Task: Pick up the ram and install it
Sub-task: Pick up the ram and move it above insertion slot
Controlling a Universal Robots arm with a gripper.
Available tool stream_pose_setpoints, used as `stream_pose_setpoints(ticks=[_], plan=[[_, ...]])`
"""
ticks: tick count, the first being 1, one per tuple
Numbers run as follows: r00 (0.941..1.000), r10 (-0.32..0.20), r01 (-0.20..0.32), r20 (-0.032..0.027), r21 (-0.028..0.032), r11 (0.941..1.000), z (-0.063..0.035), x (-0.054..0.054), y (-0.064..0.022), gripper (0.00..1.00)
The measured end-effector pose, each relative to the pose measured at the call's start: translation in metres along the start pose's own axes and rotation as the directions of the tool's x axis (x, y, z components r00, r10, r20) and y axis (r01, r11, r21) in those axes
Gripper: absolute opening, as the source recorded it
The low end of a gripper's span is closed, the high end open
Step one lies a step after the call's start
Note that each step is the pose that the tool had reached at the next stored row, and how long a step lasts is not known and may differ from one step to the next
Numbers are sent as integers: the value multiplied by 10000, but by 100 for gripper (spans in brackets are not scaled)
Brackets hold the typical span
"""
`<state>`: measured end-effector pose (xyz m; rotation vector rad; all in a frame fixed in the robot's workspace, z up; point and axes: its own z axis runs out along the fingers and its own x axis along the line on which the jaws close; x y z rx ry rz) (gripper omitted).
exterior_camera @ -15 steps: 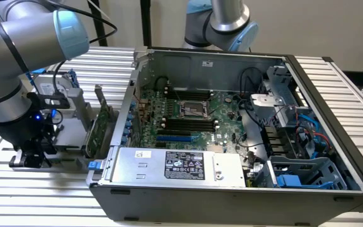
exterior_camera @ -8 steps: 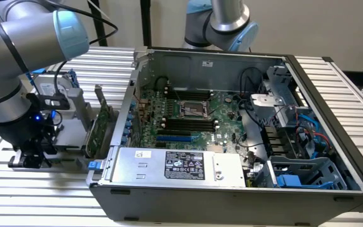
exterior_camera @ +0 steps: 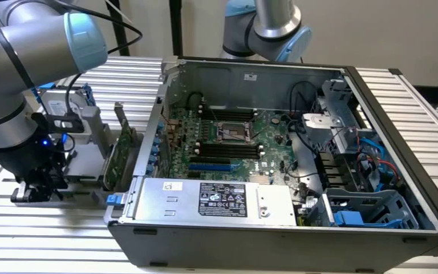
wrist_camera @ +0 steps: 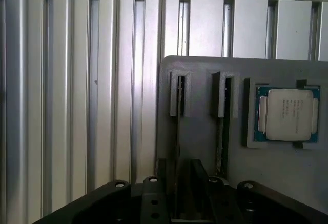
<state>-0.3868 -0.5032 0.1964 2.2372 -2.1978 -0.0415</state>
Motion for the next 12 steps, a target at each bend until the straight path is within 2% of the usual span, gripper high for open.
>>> stream_pose_setpoints(ticks=[12], plan=[[10000, 3, -3, 0, 0, 10000, 0, 0, 1, 0]])
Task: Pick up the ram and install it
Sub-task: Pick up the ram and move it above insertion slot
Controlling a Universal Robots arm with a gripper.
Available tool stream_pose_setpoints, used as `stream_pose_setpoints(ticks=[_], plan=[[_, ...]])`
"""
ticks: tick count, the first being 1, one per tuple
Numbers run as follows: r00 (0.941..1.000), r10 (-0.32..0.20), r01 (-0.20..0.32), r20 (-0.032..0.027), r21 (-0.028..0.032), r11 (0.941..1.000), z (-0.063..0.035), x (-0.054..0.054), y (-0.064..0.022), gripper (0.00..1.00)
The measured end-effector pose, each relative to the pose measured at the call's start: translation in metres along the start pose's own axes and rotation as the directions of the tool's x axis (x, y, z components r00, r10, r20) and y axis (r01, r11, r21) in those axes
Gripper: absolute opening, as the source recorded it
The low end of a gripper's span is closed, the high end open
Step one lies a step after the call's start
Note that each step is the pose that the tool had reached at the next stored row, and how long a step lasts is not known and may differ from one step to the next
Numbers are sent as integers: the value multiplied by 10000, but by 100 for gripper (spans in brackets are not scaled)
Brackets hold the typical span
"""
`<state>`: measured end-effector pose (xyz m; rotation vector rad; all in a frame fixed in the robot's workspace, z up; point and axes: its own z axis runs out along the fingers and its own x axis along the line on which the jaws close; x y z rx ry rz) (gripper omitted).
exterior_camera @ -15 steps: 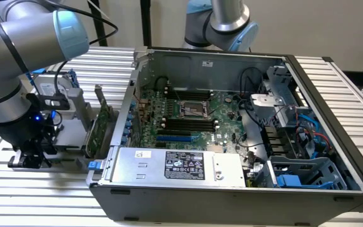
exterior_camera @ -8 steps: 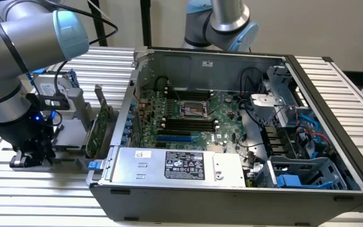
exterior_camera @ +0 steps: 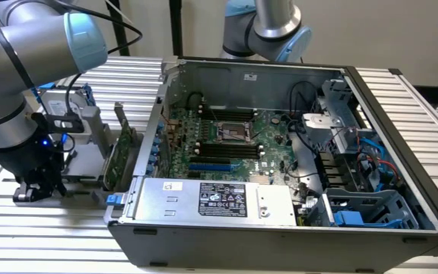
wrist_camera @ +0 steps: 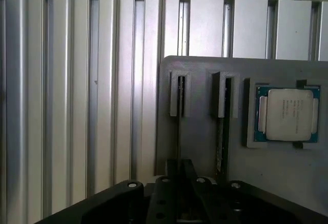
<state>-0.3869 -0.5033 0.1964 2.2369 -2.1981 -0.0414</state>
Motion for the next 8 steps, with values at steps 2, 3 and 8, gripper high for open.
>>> stream_pose_setpoints(ticks=[2, 3, 8], plan=[[10000, 0, 0, 0, 0, 10000, 0, 0, 0, 0], [10000, 0, 0, 0, 0, 10000, 0, 0, 0, 0], [10000, 0, 0, 0, 0, 10000, 0, 0, 0, 0]])
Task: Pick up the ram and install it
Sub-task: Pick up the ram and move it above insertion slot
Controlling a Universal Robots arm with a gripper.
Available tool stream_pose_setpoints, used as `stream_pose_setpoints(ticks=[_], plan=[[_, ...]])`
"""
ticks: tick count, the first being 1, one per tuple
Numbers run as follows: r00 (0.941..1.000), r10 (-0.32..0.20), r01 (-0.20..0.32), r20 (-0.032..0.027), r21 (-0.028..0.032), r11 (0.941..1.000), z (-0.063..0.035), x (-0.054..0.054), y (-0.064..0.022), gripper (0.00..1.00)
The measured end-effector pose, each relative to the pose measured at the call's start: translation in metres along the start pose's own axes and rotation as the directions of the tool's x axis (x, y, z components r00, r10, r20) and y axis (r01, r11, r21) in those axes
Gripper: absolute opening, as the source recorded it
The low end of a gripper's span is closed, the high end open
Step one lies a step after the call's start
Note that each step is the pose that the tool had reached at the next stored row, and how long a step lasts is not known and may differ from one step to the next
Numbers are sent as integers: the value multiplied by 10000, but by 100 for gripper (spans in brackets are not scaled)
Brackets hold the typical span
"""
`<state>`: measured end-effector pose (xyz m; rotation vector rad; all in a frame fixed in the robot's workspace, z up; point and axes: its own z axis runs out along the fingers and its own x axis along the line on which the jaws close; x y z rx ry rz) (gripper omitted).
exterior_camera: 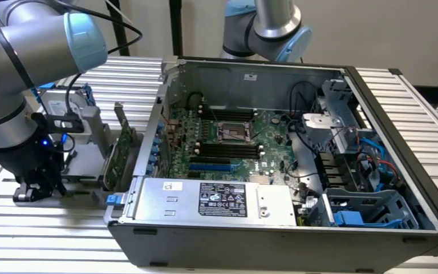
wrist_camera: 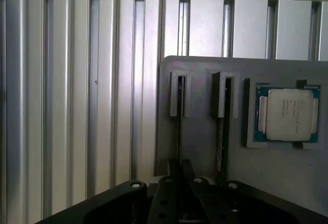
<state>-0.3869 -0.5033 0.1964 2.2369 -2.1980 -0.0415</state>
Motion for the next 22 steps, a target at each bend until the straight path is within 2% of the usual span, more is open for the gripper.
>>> stream_pose_setpoints(ticks=[9, 12, 17, 22], plan=[[10000, 0, 0, 2, 2, 10000, -2, 0, 0, 0], [10000, 1, -1, 0, -1, 10000, -29, 0, 1, 0], [10000, 1, -1, 0, 1, 10000, -131, -2, 3, 0], [10000, 1, -1, 0, 0, 10000, -282, -5, 6, 0]])
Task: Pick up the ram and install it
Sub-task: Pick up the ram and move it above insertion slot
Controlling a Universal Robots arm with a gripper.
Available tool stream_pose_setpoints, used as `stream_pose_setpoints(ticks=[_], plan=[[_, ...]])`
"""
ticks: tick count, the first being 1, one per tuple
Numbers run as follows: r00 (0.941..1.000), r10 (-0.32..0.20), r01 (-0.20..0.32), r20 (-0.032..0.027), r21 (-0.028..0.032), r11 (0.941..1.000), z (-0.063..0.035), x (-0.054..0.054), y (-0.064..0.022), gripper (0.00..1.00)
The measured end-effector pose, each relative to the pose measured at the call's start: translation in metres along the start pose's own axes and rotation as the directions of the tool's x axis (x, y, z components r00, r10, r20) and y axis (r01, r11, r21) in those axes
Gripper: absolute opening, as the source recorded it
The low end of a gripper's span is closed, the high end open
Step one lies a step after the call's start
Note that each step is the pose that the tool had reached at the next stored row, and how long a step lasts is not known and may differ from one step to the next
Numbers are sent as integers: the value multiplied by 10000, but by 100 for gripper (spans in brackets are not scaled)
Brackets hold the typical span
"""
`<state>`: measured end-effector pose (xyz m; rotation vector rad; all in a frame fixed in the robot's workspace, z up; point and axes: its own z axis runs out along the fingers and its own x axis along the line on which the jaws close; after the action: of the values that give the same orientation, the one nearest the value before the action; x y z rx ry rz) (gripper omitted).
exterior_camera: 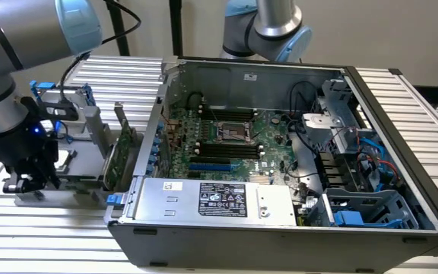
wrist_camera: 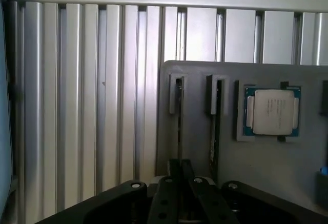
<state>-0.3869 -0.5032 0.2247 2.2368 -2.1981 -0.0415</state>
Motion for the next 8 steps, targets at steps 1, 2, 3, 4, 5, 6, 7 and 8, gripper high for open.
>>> stream_pose_setpoints(ticks=[1, 2, 3, 4, 5, 6, 7, 8], plan=[[10000, -1, 1, -1, 0, 10000, -38, 0, 1, 0], [10000, -1, 1, 0, -1, 10000, -78, -1, 2, 0], [10000, 0, 0, 0, 0, 10000, -123, -2, 3, 0], [10000, 0, 0, 0, 0, 10000, -166, -2, 4, 0], [10000, 0, 0, 0, 0, 10000, -215, -3, 4, 0], [10000, -1, 1, 0, 1, 10000, -260, -4, 4, 0], [10000, -2, 2, 0, 0, 10000, -305, -4, 3, 0], [10000, -1, 1, 0, 0, 10000, -352, -5, 1, 0]])
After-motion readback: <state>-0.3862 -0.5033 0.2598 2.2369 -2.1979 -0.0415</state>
